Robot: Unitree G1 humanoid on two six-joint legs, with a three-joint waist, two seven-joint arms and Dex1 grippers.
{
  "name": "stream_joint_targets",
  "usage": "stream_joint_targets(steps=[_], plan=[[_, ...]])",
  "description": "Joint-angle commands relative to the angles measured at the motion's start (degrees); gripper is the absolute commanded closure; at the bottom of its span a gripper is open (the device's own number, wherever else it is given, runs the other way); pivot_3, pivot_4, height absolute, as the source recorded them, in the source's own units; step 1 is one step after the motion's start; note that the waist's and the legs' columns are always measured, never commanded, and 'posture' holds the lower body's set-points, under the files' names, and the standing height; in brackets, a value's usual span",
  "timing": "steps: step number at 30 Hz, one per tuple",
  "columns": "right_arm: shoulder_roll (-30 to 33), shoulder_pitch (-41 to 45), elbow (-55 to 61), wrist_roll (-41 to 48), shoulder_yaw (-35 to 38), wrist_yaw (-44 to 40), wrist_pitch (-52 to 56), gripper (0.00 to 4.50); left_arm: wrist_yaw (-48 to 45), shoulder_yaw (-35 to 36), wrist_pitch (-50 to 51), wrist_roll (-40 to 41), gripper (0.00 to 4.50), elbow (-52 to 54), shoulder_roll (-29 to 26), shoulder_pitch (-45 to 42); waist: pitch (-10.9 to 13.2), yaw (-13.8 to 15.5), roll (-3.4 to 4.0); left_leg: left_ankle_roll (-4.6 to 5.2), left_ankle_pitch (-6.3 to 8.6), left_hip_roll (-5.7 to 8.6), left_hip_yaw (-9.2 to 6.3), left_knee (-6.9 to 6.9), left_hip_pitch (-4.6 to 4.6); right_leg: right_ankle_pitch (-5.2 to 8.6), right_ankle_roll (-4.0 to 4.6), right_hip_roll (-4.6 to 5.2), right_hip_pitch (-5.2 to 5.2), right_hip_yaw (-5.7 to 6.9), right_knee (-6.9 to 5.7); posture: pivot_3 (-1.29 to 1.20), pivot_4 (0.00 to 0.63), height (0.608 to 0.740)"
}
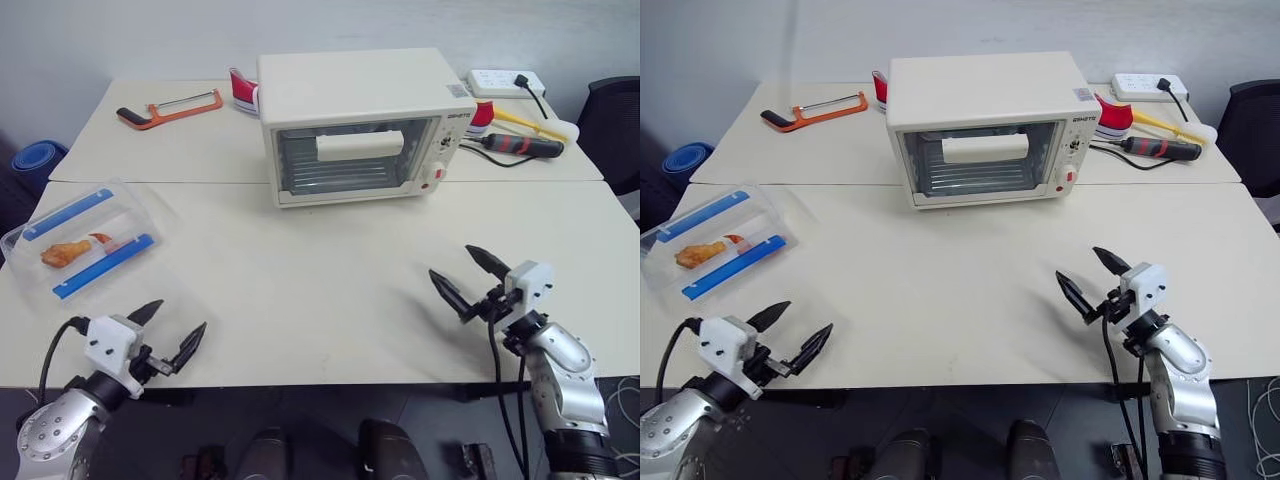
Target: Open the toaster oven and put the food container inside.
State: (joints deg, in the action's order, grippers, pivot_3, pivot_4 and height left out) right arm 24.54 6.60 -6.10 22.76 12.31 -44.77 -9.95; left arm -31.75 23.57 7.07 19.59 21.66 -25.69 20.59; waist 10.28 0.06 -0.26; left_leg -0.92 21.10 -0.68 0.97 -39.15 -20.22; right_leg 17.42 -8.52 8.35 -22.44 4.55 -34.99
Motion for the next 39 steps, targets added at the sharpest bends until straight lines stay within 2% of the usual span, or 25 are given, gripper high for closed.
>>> stream_joint_targets(steps=[1, 2, 4, 6, 7, 12, 16, 20, 25, 30, 35, 39], plan=[[0.2, 1.3, 0.3, 0.7, 0.0, -1.0, -0.6, 0.02, -0.3, 0.9, -0.1, 1.2, 0.0, 0.7, -1.4, -1.8, 0.0, -0.1, 0.0, 0.0, 0.0, 0.0, 0.0, 0.0, 0.0, 0.0, 0.0, 0.0, 0.0, 0.0, 0.0, 0.0, 0.15, 0.74], [0.8, 2.3, 0.8, 1.4, -0.6, -2.2, 0.5, 0.02, -1.2, 1.0, 1.4, 3.3, 0.0, 1.5, -2.0, -2.9, 0.0, -0.1, 0.0, 0.0, 0.0, 0.0, 0.01, 0.0, 0.0, 0.0, 0.0, 0.0, 0.0, -0.01, 0.0, 0.0, 0.15, 0.74], [2.4, 6.1, 3.9, 5.2, -1.9, -4.2, 7.7, 0.02, -5.6, 2.4, 7.6, 14.6, 0.0, 4.2, -4.8, -6.3, 0.0, -0.2, 0.02, 0.0, 0.0, -0.01, 0.01, -0.02, 0.0, 0.0, 0.0, 0.0, 0.0, -0.01, -0.03, 0.0, 0.15, 0.74], [4.3, 10.9, 5.1, 6.9, -3.3, -5.7, 14.2, 0.02, -9.3, 3.7, 12.5, 22.6, 0.0, 4.9, -8.5, -9.7, 0.0, -0.2, 0.05, -0.02, -0.01, -0.04, -0.02, -0.08, -0.01, 0.0, 0.01, 0.0, -0.02, -0.01, -0.11, 0.0, 0.15, 0.74], [5.0, 13.8, 4.4, 7.2, -3.8, -5.9, 16.7, 0.02, -9.7, 4.1, 13.7, 24.2, 0.0, 4.4, -10.0, -11.8, 0.0, -0.3, 0.08, -0.03, -0.02, -0.05, -0.06, -0.09, -0.01, -0.01, 0.02, 0.0, -0.03, -0.01, -0.12, 0.0, 0.15, 0.74], [5.5, 31.4, -6.9, 4.8, -6.3, -6.2, 23.9, 0.02, -12.8, 2.9, 16.1, 25.8, 0.0, 0.6, -15.3, -21.0, 0.0, -0.7, 0.2, -0.05, -0.03, -0.02, -0.14, -0.05, -0.03, -0.01, 0.03, -0.03, -0.05, 0.03, -0.06, 0.0, 0.15, 0.74], [4.0, 39.4, -15.6, 2.2, -7.4, -6.3, 23.4, 0.02, -14.3, 1.2, 17.2, 25.9, 0.0, -0.7, -15.5, -23.6, 0.0, -1.0, 0.19, -0.05, -0.02, -0.02, -0.17, 0.02, -0.1, 0.0, 0.04, -0.05, -0.05, 0.2, 0.01, 0.0, 0.15, 0.74], [2.1, 43.6, -19.5, 1.2, -8.0, -8.2, 22.4, 0.02, -12.8, -0.1, 16.6, 24.8, 0.0, 0.2, -13.5, -24.1, 0.1, -1.7, 0.19, -0.04, -0.01, 0.01, -0.19, -0.01, -0.17, 0.0, 0.03, -0.01, -0.06, 0.23, 0.03, 0.0, 0.15, 0.74], [-0.7, 46.4, -21.2, 0.9, -8.0, -10.6, 19.9, 0.02, -11.2, -1.0, 15.6, 23.3, 0.0, 1.5, -11.1, -22.4, 0.1, -2.2, 0.21, -0.09, -0.04, -0.05, -0.18, -0.02, -0.15, 0.0, 0.03, -0.03, -0.08, 0.25, -0.01, 0.0, 0.15, 0.74], [-1.6, 45.6, -18.5, 1.4, -8.4, -13.5, 19.3, 0.02, -10.3, -0.9, 15.3, 22.2, 0.0, 1.3, -10.4, -21.7, 0.1, -2.1, 0.21, -0.1, -0.04, -0.04, -0.18, -0.03, -0.16, 0.0, 0.03, -0.04, -0.09, 0.23, -0.02, 0.0, 0.15, 0.74], [1.9, 39.2, -11.6, 0.7, -10.1, -17.6, 20.8, 0.02, -9.3, -0.4, 15.4, 22.4, 0.0, -1.3, -10.1, -23.8, 0.1, -1.8, 0.21, -0.1, -0.03, -0.05, -0.22, 0.01, -0.16, 0.0, 0.03, -0.04, -0.09, 0.26, 0.0, 0.0, 0.15, 0.74], [5.0, 33.6, -7.6, -1.2, -10.7, -19.8, 18.3, 0.0, -8.9, -0.6, 14.2, 21.4, 0.86, -6.0, -10.1, -29.1, 0.1, -1.6, 0.21, -0.1, -0.04, -0.03, -0.18, -0.06, -0.16, 0.0, 0.03, -0.04, -0.08, 0.24, -0.02, 0.0, 0.15, 0.74]])
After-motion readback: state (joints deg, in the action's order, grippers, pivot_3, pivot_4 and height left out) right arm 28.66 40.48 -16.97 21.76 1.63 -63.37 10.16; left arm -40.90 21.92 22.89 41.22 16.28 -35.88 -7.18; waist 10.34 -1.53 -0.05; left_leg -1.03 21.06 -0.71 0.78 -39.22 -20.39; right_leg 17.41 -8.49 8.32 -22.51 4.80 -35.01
